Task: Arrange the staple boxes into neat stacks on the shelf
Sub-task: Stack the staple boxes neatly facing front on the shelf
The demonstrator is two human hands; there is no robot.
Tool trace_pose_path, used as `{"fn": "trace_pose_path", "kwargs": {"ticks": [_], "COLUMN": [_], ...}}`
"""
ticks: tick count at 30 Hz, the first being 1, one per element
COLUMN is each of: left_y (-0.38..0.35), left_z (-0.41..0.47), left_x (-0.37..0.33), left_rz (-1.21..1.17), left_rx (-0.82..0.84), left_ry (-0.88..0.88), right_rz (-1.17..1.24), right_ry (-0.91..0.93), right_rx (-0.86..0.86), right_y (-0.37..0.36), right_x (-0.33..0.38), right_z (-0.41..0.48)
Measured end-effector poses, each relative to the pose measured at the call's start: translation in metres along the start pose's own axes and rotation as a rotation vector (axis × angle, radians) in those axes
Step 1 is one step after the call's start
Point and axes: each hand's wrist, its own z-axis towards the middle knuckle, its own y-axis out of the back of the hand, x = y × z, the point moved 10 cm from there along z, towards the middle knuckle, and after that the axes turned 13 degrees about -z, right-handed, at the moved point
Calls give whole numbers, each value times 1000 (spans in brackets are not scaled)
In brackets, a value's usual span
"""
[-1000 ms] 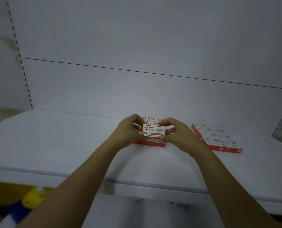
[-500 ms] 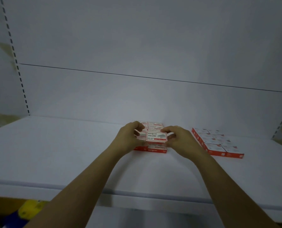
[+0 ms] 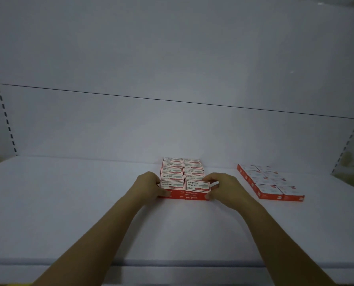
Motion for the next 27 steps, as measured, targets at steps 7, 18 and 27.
{"fn": "trace_pose_path", "kwargs": {"ticks": [7,18,27], "left_y": [-8,8,43], "left_z": [1,11,95], "left_x": [-7,-14,2], "left_rz": [156,106,52], "left_rx": [56,183,-114], "left_ry": [-16,-4,7], "right_rz": [-151,-307,-401], "right_ry": [-21,30,-66], "right_rx": [15,29,-7], "right_y": [-5,9,5], "right_x": [6,14,-24], "right_z": [0,15,83]}}
